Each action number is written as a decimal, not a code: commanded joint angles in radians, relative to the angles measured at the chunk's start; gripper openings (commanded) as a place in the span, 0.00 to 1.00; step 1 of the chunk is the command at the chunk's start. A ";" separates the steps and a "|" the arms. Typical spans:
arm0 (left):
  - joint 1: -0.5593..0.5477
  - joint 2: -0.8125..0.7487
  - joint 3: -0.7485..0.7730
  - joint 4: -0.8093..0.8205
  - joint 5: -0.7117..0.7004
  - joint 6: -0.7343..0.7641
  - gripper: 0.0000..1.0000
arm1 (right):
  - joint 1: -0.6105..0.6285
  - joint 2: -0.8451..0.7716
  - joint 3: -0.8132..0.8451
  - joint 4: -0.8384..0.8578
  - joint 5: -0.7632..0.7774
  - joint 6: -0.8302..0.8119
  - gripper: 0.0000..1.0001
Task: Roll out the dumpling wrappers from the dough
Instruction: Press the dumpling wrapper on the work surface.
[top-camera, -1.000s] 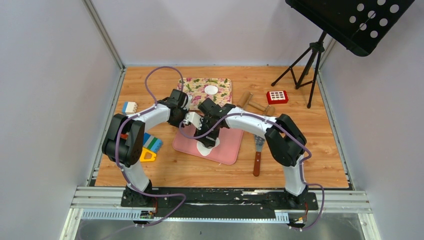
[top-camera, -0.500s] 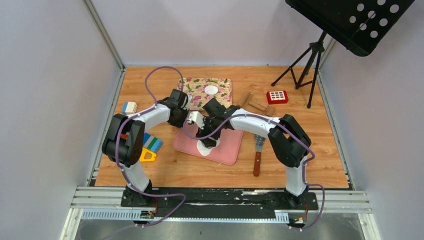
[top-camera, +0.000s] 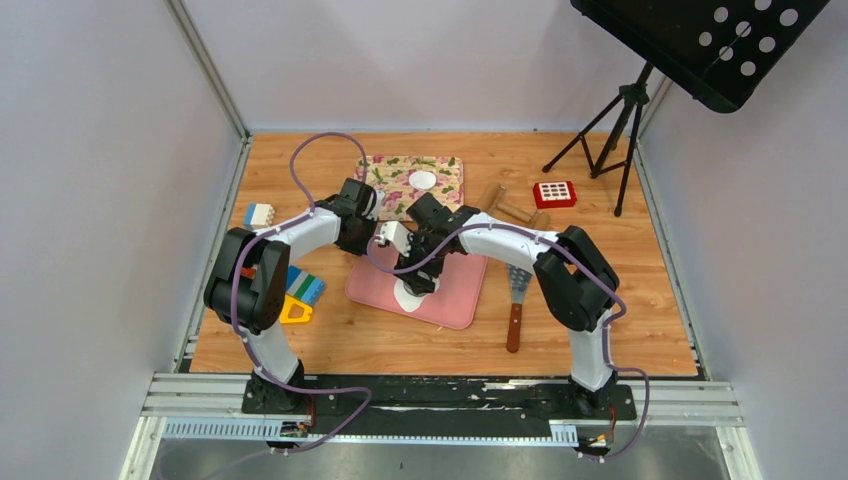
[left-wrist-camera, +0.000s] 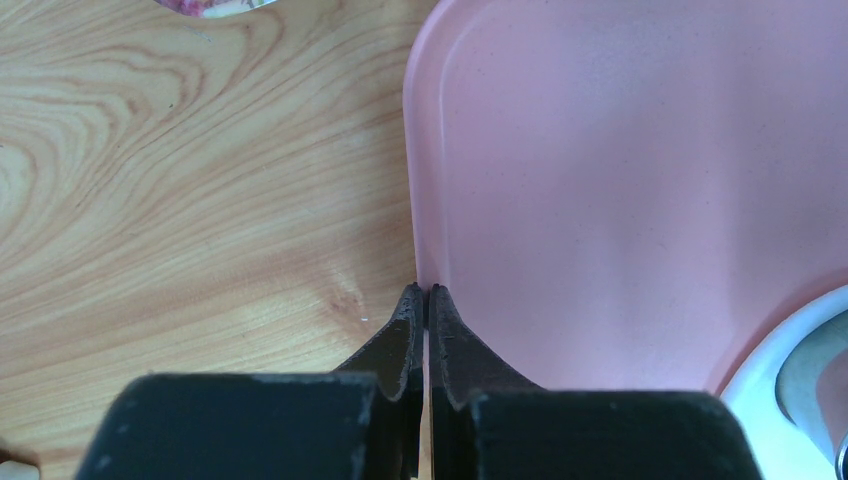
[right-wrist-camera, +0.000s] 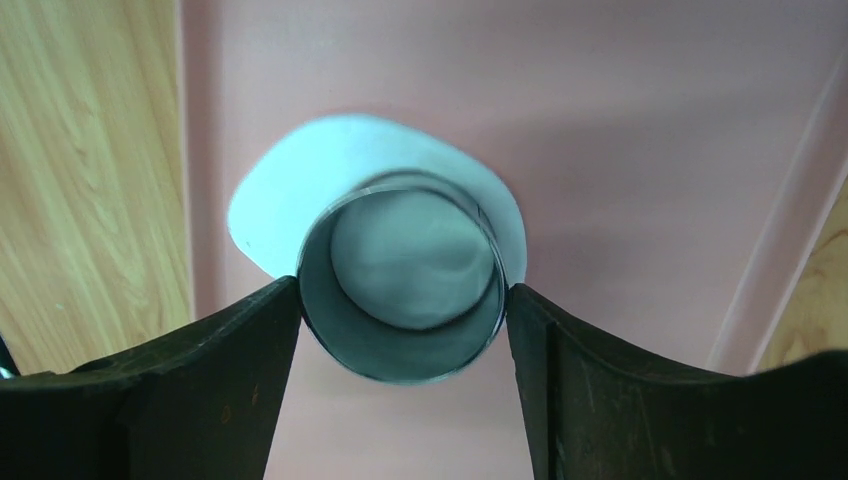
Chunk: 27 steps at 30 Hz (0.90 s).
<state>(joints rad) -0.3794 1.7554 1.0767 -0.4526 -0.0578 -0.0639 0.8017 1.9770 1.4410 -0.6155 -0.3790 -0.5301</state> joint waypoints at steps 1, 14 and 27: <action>-0.011 0.068 -0.039 -0.058 0.033 -0.010 0.00 | -0.019 -0.011 0.000 -0.115 0.076 -0.095 0.80; -0.011 0.068 -0.039 -0.058 0.038 -0.010 0.00 | -0.019 -0.047 0.079 -0.118 -0.020 -0.238 1.00; -0.012 0.068 -0.038 -0.057 0.044 -0.007 0.00 | -0.019 -0.020 0.124 -0.171 -0.202 -0.556 1.00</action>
<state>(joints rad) -0.3794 1.7561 1.0767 -0.4526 -0.0578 -0.0635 0.7822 1.9526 1.4944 -0.7650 -0.4862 -0.9611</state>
